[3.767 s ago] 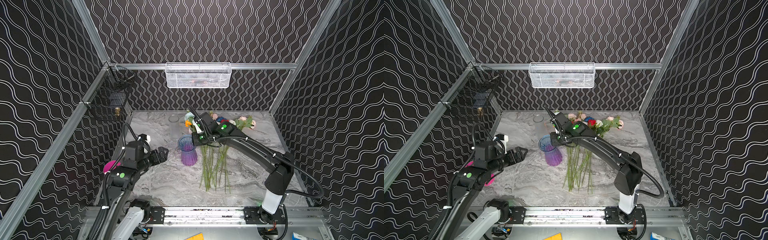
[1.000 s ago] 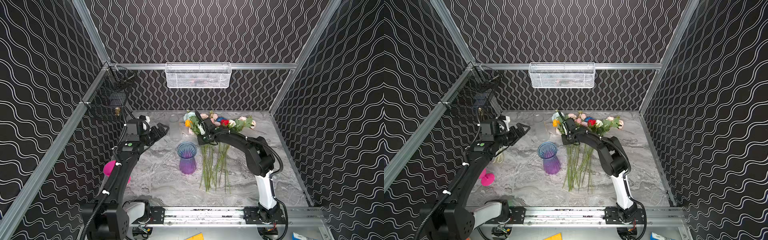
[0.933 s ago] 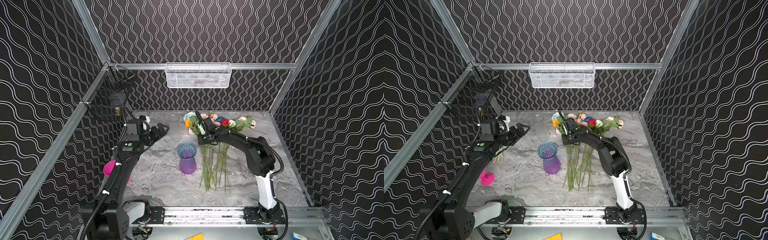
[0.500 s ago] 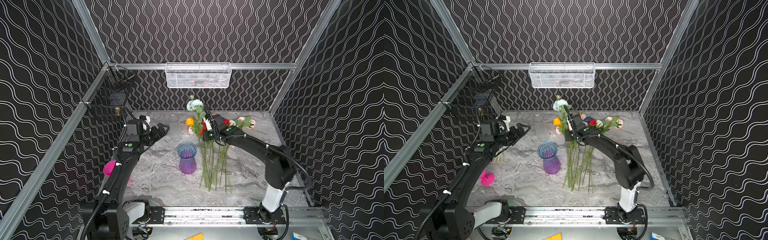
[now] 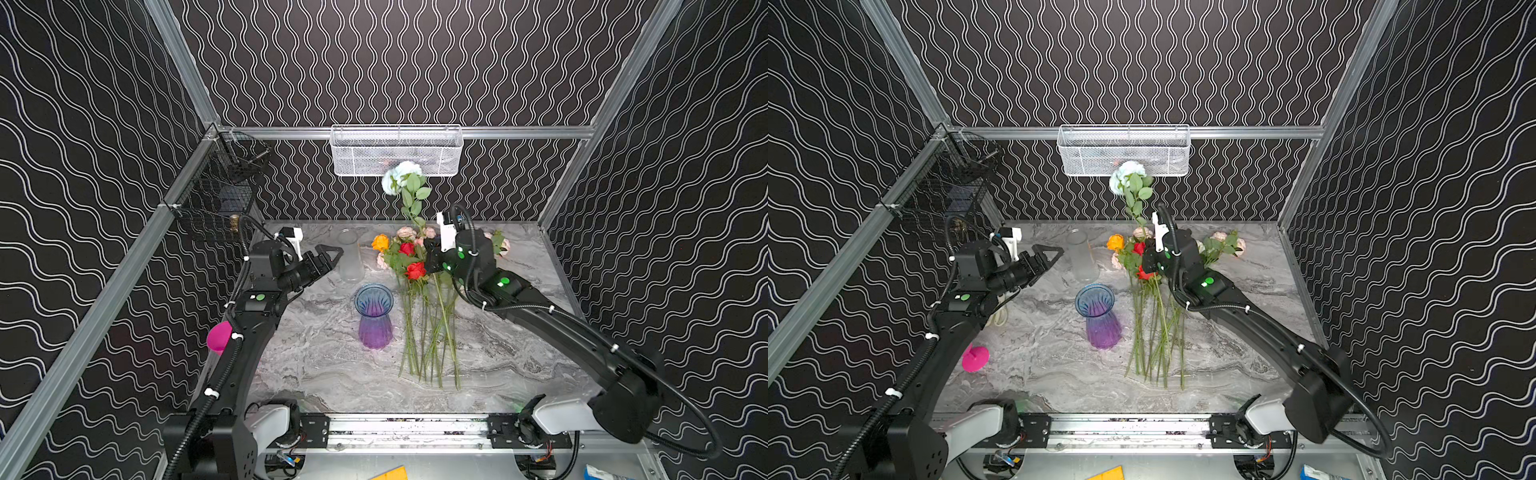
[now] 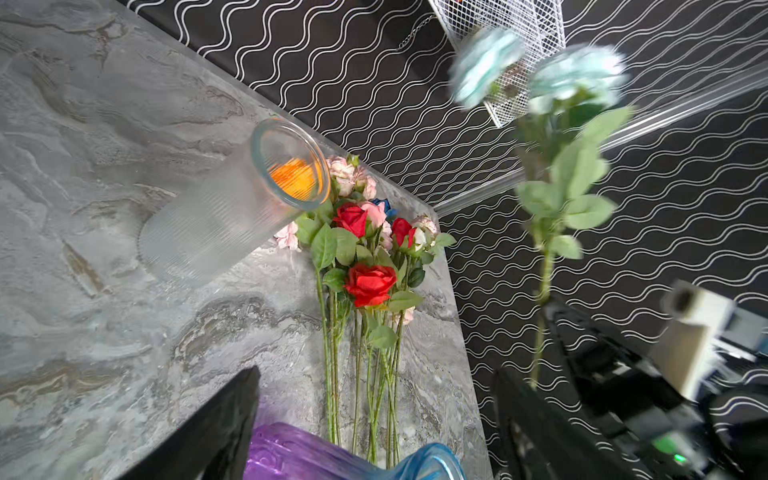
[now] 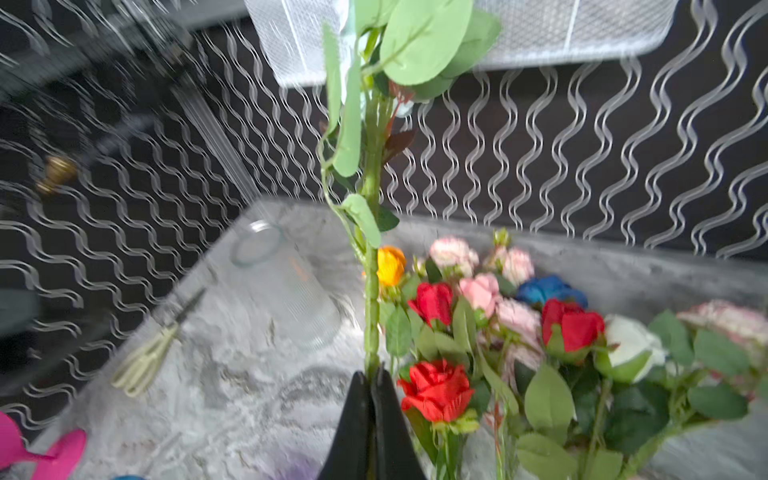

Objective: Arrange the flowers into the vase
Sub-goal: 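Lift the white rose stem upward out of the bunch with the right gripper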

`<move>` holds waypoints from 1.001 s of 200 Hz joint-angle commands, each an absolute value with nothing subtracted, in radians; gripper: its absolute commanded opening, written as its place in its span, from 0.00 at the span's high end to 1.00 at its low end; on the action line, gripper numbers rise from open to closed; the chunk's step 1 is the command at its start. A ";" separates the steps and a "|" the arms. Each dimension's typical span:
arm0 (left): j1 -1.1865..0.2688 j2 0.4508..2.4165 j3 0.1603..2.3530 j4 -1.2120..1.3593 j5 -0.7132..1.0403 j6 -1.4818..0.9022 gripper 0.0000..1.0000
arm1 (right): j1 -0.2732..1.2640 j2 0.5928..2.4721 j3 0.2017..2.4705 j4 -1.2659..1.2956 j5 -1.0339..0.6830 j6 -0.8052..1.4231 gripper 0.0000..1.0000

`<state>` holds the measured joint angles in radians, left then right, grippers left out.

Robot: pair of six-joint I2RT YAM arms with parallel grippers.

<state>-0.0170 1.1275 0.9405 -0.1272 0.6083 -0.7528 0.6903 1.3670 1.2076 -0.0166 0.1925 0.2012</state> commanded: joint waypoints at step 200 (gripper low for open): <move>-0.013 1.071 0.946 -0.172 0.477 -0.693 0.10 | 0.785 1.268 1.234 0.625 0.102 0.183 1.00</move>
<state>-0.0147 1.0893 0.9478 -0.1562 0.5415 -0.7208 0.7647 1.2396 1.1770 0.5335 0.1196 0.2298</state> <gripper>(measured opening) 0.901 0.056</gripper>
